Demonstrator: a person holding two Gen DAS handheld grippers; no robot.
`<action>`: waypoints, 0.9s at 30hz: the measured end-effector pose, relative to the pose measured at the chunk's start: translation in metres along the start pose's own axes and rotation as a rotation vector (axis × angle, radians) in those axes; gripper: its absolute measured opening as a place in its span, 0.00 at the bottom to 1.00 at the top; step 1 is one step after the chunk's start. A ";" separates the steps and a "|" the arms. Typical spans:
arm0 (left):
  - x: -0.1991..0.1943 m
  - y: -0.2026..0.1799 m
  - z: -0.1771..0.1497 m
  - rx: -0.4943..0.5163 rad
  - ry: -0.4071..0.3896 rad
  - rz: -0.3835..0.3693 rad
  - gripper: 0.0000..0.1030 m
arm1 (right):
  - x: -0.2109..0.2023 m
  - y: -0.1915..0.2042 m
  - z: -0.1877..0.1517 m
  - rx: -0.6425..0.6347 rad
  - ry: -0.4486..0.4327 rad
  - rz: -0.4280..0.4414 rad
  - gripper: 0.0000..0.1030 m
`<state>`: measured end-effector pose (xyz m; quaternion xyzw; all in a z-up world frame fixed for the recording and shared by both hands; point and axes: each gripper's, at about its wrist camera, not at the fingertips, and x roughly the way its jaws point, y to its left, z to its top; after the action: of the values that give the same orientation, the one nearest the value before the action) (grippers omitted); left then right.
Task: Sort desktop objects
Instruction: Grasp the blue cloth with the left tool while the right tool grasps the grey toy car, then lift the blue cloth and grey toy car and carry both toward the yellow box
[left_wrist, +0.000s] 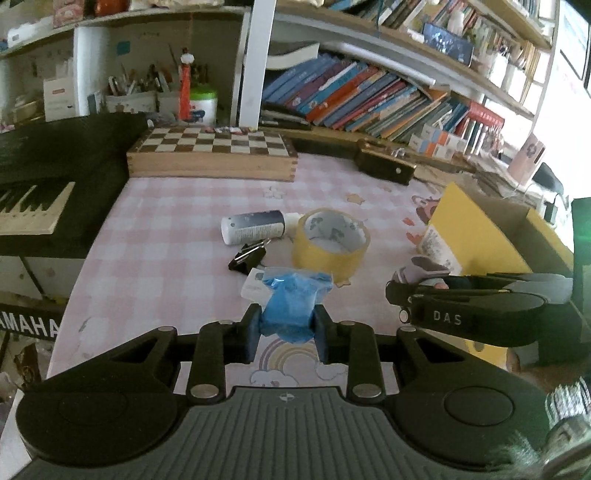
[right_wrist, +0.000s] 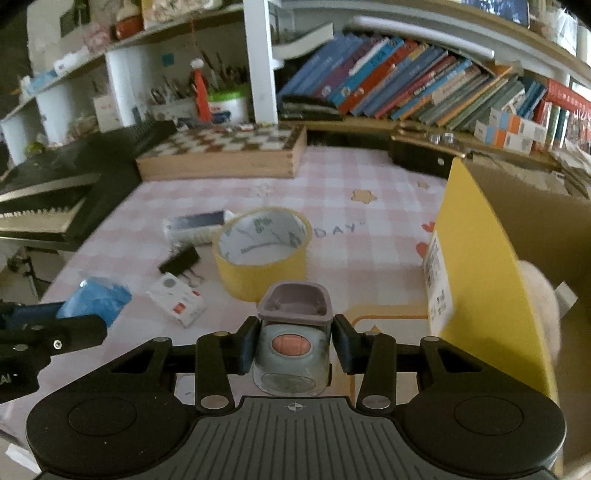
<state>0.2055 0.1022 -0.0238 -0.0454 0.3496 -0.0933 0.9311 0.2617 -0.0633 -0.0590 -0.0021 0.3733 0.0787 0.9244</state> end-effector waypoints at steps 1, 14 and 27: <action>-0.006 -0.001 -0.001 -0.003 -0.009 -0.002 0.26 | -0.006 0.000 0.000 -0.003 -0.008 0.008 0.41; -0.075 -0.021 -0.021 0.008 -0.091 -0.071 0.26 | -0.084 0.011 -0.019 -0.079 -0.046 0.087 0.41; -0.126 -0.033 -0.063 0.025 -0.095 -0.113 0.26 | -0.137 0.016 -0.069 -0.025 -0.003 0.076 0.41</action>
<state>0.0662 0.0944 0.0150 -0.0579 0.3007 -0.1478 0.9404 0.1144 -0.0720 -0.0135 0.0006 0.3706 0.1185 0.9212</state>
